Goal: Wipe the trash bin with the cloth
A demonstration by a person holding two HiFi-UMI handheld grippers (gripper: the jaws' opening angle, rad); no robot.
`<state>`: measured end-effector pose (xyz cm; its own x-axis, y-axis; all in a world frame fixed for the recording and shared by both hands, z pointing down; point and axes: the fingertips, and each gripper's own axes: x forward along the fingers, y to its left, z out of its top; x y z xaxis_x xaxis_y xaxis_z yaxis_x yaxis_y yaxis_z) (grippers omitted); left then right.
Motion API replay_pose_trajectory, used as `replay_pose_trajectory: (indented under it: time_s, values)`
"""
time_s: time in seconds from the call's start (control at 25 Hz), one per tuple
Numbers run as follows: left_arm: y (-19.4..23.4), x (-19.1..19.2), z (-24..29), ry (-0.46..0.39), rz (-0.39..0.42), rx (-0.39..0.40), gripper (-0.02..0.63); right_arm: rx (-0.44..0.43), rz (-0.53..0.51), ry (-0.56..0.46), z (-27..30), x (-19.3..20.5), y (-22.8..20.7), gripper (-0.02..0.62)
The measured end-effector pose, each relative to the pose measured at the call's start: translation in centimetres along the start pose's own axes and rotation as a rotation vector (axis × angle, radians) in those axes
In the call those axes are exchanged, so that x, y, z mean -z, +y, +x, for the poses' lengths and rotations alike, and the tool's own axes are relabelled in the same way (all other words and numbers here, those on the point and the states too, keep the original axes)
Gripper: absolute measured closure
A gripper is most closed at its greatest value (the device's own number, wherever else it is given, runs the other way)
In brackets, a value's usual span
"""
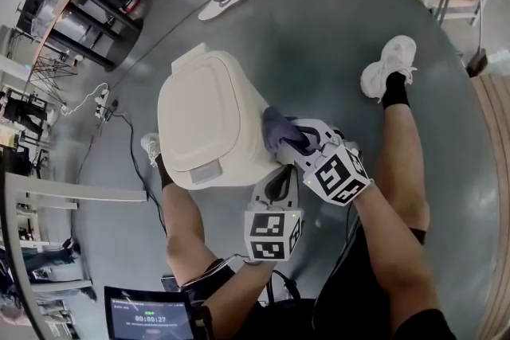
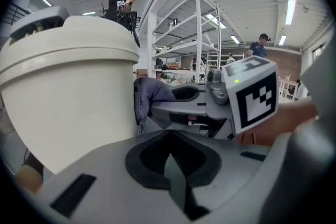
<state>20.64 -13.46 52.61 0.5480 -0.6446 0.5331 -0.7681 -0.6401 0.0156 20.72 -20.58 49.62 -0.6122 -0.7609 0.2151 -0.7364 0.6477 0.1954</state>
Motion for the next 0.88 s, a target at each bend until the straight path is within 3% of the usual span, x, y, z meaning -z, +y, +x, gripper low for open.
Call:
replay_pose_trajectory:
  time_s: [0.32,0.88]
  values:
    - [0.3,2.5,1.3,0.055,0.005,0.015,0.609,-0.056,0.001,0.048,1.2,2.8,0.5,0.506]
    - [0.1,5.9,3.5,0.111,-0.059,0.057,0.609,-0.208,-0.017,0.276,3.1,9.4,3.0,0.506]
